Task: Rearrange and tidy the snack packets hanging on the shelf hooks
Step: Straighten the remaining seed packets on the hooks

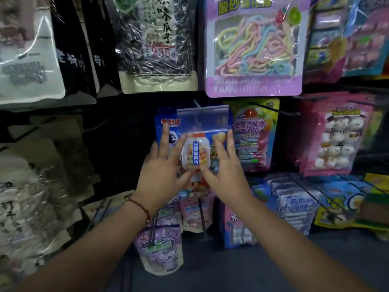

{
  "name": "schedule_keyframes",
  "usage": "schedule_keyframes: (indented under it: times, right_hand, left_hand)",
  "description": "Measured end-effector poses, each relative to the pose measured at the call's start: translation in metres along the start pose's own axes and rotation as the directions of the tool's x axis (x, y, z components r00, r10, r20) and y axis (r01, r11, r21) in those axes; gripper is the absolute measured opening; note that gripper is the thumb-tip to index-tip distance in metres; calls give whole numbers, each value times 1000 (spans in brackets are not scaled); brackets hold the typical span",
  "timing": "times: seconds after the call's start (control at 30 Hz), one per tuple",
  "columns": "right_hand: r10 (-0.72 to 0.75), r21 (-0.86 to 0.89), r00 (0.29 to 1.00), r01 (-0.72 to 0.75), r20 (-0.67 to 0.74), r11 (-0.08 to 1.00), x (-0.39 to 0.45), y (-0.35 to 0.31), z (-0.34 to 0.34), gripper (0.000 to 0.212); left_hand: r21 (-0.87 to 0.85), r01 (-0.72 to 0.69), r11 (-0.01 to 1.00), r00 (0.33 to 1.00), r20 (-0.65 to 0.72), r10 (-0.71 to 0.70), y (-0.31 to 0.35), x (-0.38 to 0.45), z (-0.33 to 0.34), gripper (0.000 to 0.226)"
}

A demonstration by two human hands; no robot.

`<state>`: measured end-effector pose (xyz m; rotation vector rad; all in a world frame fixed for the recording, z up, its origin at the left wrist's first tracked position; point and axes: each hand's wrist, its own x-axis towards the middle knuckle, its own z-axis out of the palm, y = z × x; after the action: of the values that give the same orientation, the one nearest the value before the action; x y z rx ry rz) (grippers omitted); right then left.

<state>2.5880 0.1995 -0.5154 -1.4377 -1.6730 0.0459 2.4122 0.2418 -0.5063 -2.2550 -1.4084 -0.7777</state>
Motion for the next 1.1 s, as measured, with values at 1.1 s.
schedule_keyframes:
  times: [1.1]
  right_hand:
    - [-72, -12, 994, 73, 85, 997, -119, -17, 21, 79]
  left_hand:
    - [-45, -38, 998, 930, 364, 52, -32, -201, -15, 64]
